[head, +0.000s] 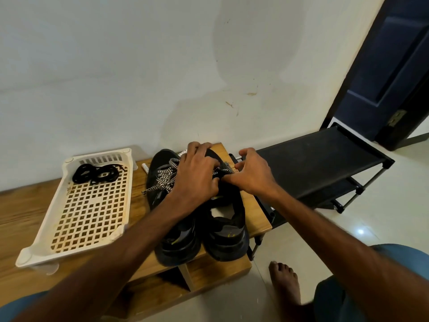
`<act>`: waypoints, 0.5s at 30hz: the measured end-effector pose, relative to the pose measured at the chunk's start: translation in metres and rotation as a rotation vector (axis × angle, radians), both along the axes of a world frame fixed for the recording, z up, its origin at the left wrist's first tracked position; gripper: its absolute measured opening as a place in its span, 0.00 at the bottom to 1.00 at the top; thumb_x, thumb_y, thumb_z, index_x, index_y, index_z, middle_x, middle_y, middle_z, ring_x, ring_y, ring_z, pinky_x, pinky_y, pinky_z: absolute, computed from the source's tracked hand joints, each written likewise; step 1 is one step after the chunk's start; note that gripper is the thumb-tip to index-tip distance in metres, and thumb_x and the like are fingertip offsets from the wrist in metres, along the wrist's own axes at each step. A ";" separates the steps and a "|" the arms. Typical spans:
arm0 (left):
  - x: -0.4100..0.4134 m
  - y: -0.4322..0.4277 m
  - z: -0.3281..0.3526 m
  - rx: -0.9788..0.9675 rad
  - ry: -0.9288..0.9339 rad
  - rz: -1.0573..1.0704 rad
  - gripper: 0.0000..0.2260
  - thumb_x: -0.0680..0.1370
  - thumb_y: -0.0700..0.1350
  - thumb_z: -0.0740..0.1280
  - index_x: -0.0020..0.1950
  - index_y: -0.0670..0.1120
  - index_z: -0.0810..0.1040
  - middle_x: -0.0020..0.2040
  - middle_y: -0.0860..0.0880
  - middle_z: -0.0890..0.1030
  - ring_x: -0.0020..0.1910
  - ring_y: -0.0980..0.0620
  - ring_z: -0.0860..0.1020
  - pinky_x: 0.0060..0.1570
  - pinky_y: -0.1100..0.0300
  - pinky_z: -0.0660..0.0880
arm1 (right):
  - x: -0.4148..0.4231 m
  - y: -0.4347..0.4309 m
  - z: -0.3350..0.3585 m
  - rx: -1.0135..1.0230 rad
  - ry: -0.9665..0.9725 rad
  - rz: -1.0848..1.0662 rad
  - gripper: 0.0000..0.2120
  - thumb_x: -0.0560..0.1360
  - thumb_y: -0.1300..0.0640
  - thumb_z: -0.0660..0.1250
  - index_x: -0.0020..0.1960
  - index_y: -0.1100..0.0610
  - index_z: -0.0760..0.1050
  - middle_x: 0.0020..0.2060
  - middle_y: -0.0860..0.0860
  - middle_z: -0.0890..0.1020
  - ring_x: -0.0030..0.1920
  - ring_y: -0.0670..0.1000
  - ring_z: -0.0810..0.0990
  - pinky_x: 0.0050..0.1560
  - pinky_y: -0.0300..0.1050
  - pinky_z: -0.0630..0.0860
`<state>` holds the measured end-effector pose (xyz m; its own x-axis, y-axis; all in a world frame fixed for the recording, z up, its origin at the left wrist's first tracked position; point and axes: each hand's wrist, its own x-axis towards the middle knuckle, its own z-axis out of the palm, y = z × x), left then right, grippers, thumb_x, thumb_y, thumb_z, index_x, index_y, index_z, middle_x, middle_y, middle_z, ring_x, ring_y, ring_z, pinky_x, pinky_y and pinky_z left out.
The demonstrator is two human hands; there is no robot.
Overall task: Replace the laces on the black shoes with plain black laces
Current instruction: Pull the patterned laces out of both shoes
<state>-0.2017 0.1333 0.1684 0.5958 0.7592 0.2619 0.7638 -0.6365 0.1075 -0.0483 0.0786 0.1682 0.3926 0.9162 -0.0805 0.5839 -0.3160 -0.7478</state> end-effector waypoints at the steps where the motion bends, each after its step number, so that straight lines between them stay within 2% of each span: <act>1: 0.001 0.000 -0.001 0.040 0.005 0.001 0.17 0.74 0.51 0.74 0.62 0.51 0.84 0.76 0.49 0.69 0.74 0.46 0.60 0.67 0.49 0.67 | -0.001 0.000 0.000 0.004 -0.019 0.005 0.45 0.67 0.51 0.82 0.76 0.57 0.62 0.61 0.53 0.80 0.58 0.54 0.81 0.58 0.52 0.82; 4: 0.002 0.001 0.001 0.142 -0.026 0.010 0.10 0.74 0.46 0.74 0.53 0.47 0.87 0.71 0.49 0.75 0.71 0.46 0.65 0.63 0.50 0.68 | -0.002 -0.002 0.002 0.006 -0.034 0.000 0.45 0.68 0.51 0.82 0.77 0.57 0.62 0.62 0.54 0.80 0.58 0.54 0.81 0.57 0.51 0.82; 7: 0.002 0.002 0.010 0.096 -0.078 0.056 0.06 0.74 0.45 0.73 0.49 0.46 0.87 0.67 0.52 0.77 0.70 0.48 0.66 0.62 0.52 0.67 | -0.002 -0.003 0.002 0.001 -0.023 -0.002 0.44 0.68 0.52 0.82 0.76 0.57 0.62 0.59 0.54 0.80 0.56 0.54 0.82 0.54 0.54 0.84; 9: -0.008 0.013 0.025 0.102 -0.201 0.149 0.03 0.75 0.45 0.72 0.44 0.47 0.86 0.64 0.54 0.78 0.68 0.51 0.68 0.62 0.54 0.68 | 0.000 -0.004 0.003 0.003 -0.029 -0.001 0.43 0.68 0.54 0.82 0.75 0.58 0.63 0.57 0.54 0.80 0.55 0.53 0.82 0.52 0.54 0.84; 11: -0.026 0.030 0.043 0.159 -0.338 0.268 0.03 0.74 0.46 0.73 0.42 0.49 0.86 0.61 0.55 0.79 0.66 0.50 0.70 0.58 0.53 0.69 | 0.002 -0.004 0.002 0.008 -0.047 -0.001 0.42 0.68 0.54 0.82 0.75 0.58 0.63 0.57 0.53 0.80 0.55 0.53 0.82 0.52 0.54 0.84; 13: -0.040 0.042 0.050 0.155 -0.331 0.366 0.03 0.74 0.46 0.74 0.44 0.48 0.86 0.62 0.52 0.80 0.65 0.45 0.69 0.55 0.50 0.67 | 0.003 -0.004 0.002 0.012 -0.058 -0.008 0.42 0.67 0.53 0.82 0.74 0.58 0.64 0.58 0.53 0.80 0.56 0.53 0.82 0.54 0.53 0.84; 15: -0.039 0.041 0.045 0.038 -0.241 0.359 0.11 0.75 0.46 0.74 0.56 0.45 0.85 0.68 0.46 0.76 0.69 0.42 0.66 0.60 0.45 0.68 | 0.002 -0.004 0.000 0.019 -0.082 -0.007 0.43 0.67 0.52 0.82 0.75 0.58 0.64 0.58 0.53 0.80 0.57 0.53 0.81 0.55 0.51 0.83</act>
<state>-0.2410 0.1744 0.2134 0.2138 0.8943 0.3930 0.8935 -0.3416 0.2914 -0.0462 0.0745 0.1687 0.4034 0.9145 -0.0306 0.6413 -0.3064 -0.7035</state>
